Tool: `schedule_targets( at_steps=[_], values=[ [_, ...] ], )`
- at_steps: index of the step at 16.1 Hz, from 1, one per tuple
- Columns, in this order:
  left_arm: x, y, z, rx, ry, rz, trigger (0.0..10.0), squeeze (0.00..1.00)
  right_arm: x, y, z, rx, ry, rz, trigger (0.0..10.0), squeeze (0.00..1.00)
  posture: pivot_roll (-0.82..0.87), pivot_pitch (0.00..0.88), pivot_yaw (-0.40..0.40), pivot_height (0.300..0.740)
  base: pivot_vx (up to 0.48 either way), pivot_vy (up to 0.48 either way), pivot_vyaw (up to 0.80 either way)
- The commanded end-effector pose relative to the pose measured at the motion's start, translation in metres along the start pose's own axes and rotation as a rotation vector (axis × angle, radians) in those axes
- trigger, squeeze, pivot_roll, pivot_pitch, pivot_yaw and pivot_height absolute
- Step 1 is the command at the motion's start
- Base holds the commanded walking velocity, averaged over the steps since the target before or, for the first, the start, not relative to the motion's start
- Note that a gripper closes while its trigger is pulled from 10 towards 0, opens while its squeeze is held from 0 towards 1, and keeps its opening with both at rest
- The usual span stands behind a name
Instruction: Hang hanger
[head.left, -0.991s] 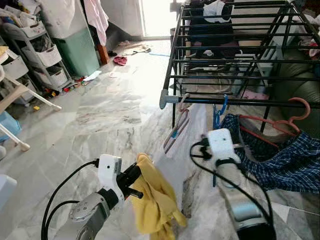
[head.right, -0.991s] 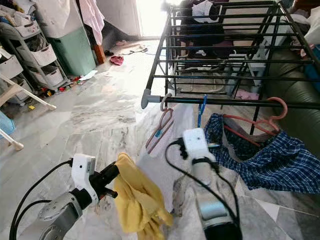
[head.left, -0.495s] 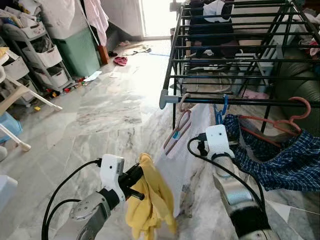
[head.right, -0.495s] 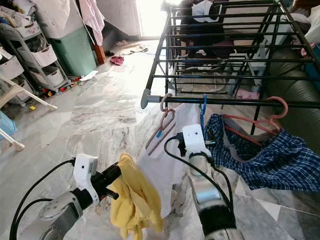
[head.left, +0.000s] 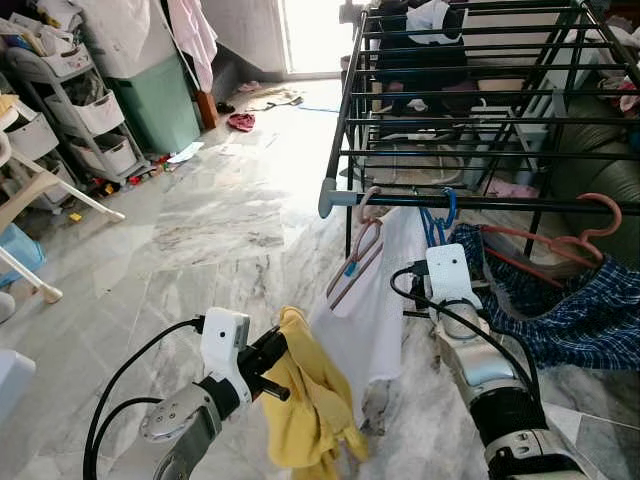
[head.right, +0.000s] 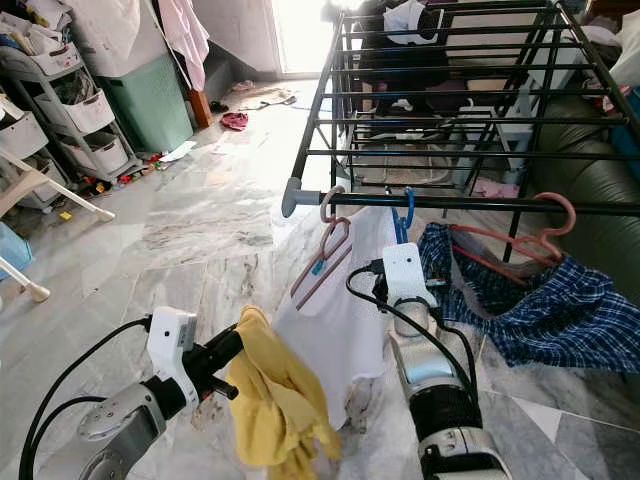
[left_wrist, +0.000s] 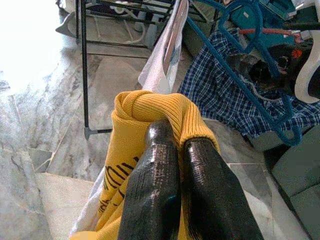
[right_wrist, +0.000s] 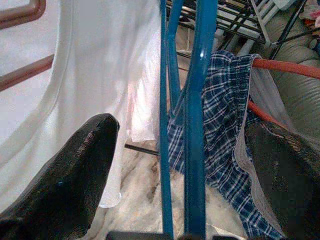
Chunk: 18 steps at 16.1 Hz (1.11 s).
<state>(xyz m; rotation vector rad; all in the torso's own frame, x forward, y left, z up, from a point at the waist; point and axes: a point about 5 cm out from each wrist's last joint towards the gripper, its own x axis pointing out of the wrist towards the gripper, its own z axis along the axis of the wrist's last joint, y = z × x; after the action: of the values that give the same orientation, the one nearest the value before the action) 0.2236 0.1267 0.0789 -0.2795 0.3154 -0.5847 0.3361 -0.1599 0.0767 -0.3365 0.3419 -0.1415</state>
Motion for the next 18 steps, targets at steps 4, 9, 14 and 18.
schedule_targets(
  at_steps=[4, 9, 14, 18],
  values=[
    [-0.002, -0.001, 0.006, 0.033, -0.010, 0.008, 10.0, 0.00, 0.008, 0.000, 0.014, 0.023, -0.011, 0.011, 10.0, 0.00, -0.03, 0.008, 0.088, 0.740, 0.000, 0.000, 0.00],
    [-0.003, -0.001, 0.004, 0.028, -0.003, 0.014, 10.0, 0.00, 0.012, -0.005, 0.017, 0.048, 0.015, 0.022, 0.0, 0.00, -0.03, 0.010, 0.083, 0.740, 0.000, 0.000, 0.00],
    [-0.001, -0.001, 0.003, 0.029, 0.005, 0.018, 10.0, 0.00, 0.013, -0.012, 0.018, 0.041, 0.024, 0.023, 0.0, 0.00, -0.05, 0.011, 0.090, 0.740, 0.000, 0.000, 0.00],
    [0.000, 0.000, 0.004, 0.033, 0.005, 0.021, 10.0, 0.00, 0.013, -0.015, 0.018, 0.033, 0.033, 0.029, 0.0, 0.00, -0.05, 0.009, 0.096, 0.740, 0.000, 0.000, 0.00]
  ],
)
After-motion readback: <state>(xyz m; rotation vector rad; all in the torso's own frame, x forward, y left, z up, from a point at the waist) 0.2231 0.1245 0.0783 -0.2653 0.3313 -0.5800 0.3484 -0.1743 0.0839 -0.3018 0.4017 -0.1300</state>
